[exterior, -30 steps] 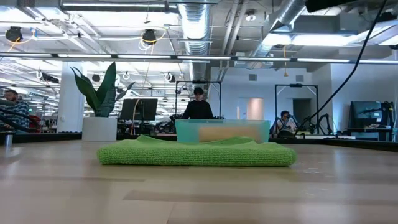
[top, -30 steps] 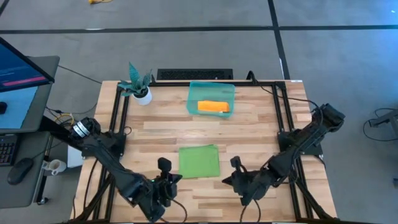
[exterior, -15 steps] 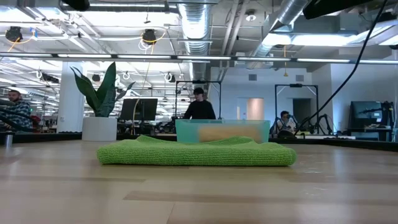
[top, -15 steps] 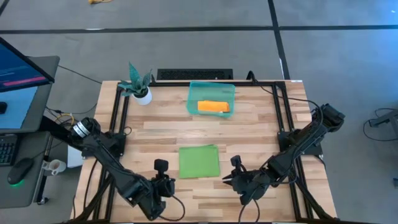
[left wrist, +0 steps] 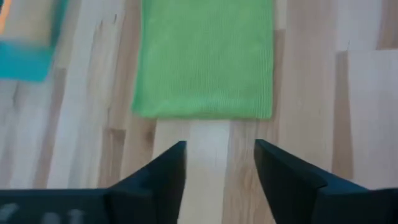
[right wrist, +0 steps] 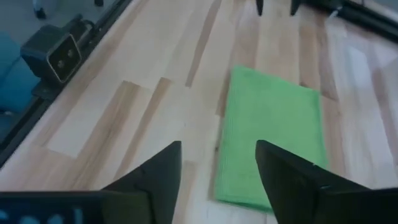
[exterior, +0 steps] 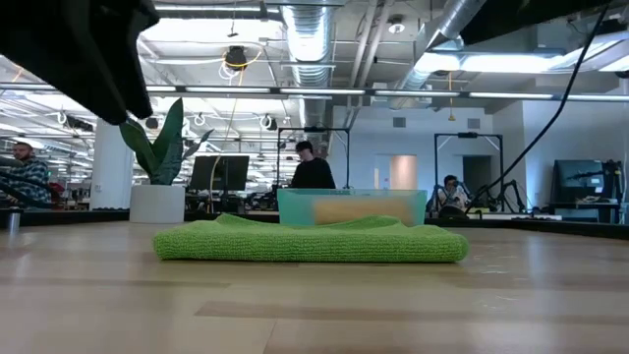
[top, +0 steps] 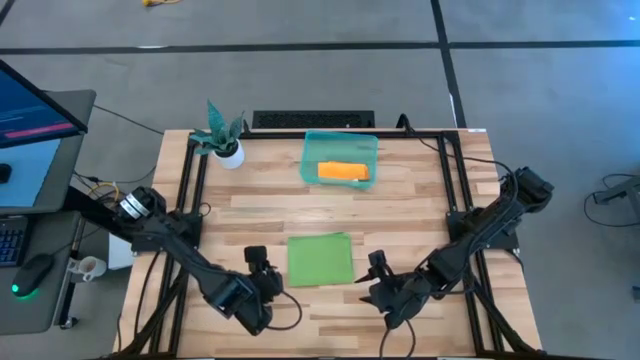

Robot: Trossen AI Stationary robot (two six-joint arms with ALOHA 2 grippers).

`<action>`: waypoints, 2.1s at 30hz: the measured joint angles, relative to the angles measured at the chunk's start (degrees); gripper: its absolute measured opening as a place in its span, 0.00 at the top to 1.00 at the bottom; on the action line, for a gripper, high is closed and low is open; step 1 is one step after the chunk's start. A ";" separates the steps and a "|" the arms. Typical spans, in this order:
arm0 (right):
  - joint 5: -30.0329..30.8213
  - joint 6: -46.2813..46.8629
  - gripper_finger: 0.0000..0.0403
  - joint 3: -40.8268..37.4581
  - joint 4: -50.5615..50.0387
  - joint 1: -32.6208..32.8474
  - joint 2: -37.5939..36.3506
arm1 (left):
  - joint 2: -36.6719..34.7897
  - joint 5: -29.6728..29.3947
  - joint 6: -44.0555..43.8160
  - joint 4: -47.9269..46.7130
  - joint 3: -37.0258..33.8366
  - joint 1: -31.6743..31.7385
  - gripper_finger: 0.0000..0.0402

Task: Roll microfiber towels into tight, uniform cylinder then place into a basket
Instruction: Roll the green towel

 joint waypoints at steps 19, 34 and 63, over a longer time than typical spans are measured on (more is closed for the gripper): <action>-0.16 -0.07 0.45 -0.02 3.99 -2.87 11.58 | 0.02 -3.25 18.79 42.64 -17.85 0.54 0.53; -0.18 0.61 0.47 -0.02 6.26 -6.67 19.66 | 6.43 -4.01 21.46 49.12 -19.86 0.80 0.53; -6.83 7.48 0.79 0.11 3.80 -9.53 19.44 | 8.22 3.27 14.40 45.27 -20.45 6.25 0.90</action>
